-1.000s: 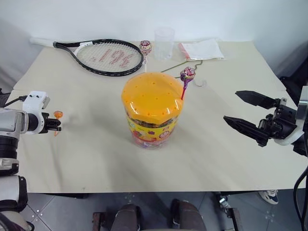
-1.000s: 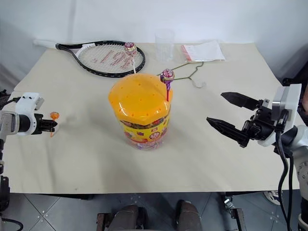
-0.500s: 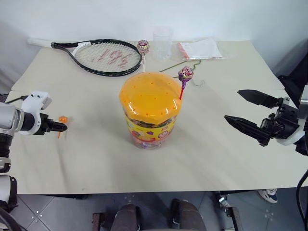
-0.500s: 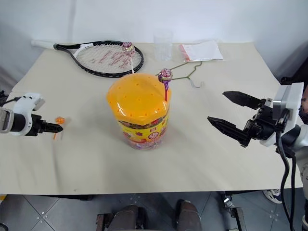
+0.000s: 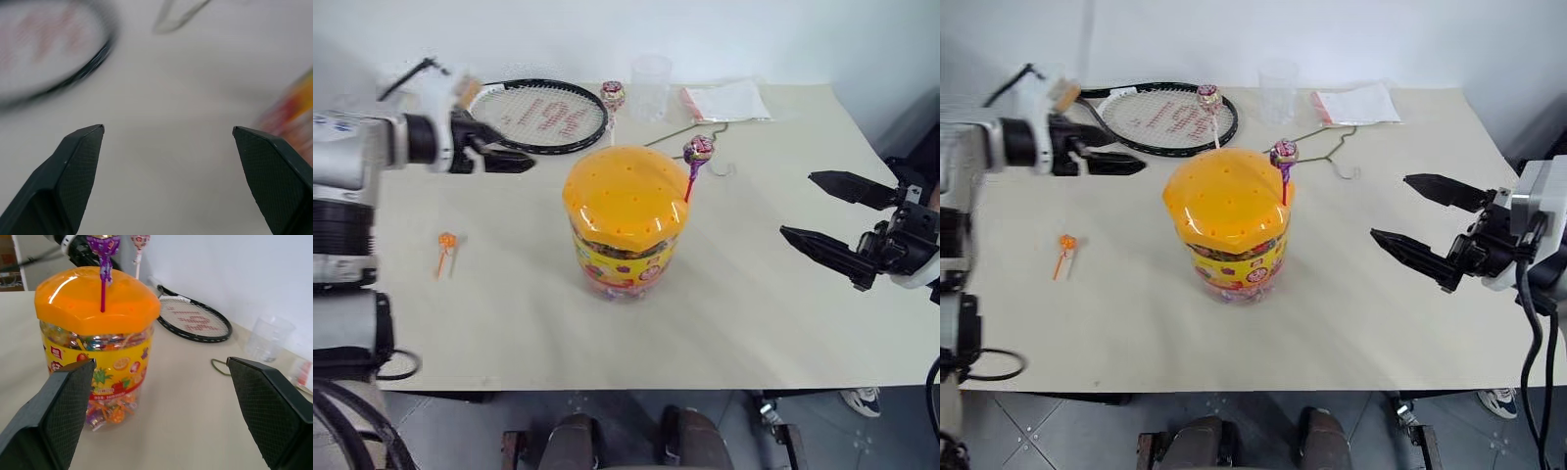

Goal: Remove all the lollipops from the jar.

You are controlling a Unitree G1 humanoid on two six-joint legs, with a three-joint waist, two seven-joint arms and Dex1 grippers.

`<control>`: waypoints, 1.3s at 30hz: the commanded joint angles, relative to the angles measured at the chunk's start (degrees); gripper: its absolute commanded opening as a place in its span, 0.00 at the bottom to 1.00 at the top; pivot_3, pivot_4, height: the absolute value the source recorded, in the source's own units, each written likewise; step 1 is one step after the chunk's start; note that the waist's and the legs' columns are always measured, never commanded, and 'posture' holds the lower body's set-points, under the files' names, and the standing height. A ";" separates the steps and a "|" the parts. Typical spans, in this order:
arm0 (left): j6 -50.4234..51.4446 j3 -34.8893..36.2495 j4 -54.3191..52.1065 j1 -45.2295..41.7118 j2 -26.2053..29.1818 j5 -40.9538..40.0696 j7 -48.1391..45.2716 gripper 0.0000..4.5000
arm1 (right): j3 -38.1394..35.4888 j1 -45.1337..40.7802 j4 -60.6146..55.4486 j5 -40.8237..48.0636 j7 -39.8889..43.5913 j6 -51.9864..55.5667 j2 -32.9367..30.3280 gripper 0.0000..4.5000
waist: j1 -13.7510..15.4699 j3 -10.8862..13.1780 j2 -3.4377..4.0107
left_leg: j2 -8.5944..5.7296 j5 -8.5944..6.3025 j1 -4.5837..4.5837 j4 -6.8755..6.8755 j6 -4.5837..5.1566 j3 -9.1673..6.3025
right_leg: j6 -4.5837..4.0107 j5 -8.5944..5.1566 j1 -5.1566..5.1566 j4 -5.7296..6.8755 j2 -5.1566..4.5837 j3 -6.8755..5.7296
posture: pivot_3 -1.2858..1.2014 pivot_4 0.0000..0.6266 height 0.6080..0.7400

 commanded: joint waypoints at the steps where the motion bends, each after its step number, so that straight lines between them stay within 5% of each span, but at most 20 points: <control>1: -6.87 5.29 2.01 -2.38 -1.53 -4.89 -6.26 0.99 | -3.90 -0.27 -2.03 1.74 -0.64 0.13 -1.45 1.00 | -0.66 0.00 0.00 | 0.01 0.00 0.01 -0.02 0.00 0.02 | 0.00 0.00 -0.02 0.00 0.01 0.02 | 0.52 0.24 1.00; 11: -14.62 7.41 10.61 -6.04 -7.15 -9.47 -19.43 0.99 | -9.53 3.54 -4.44 3.71 -0.22 1.61 -2.67 1.00 | -0.76 0.04 -0.07 | 0.01 0.00 -0.02 0.00 0.01 0.03 | 0.00 0.00 -0.03 0.00 0.01 0.05 | 0.52 0.24 1.00; 23: -16.32 4.55 13.86 -9.32 -13.58 -6.58 -20.07 0.99 | -10.81 5.53 -5.23 3.58 -0.62 0.62 -2.16 1.00 | 0.08 0.06 -0.11 | 0.00 -0.02 -0.05 0.05 0.03 0.01 | 0.02 0.01 -0.03 -0.01 0.01 0.04 | 0.52 0.24 1.00; 27: -18.25 4.95 15.93 -10.13 -14.47 -5.75 -19.19 0.81 | -11.48 5.86 -5.43 3.54 -0.61 0.49 -2.26 1.00 | 0.09 0.07 -0.12 | 0.00 -0.02 -0.05 0.04 0.03 0.00 | 0.02 0.01 -0.03 -0.01 0.01 0.04 | 0.52 0.24 1.00; 39: -21.96 6.25 20.33 -13.23 -14.83 -5.53 -19.91 0.01 | -13.55 7.02 -5.94 4.70 0.08 0.93 -2.32 1.00 | 0.08 0.08 -0.13 | 0.00 -0.02 -0.06 0.04 0.04 -0.01 | 0.02 0.01 -0.03 -0.02 0.01 0.03 | 0.52 0.24 1.00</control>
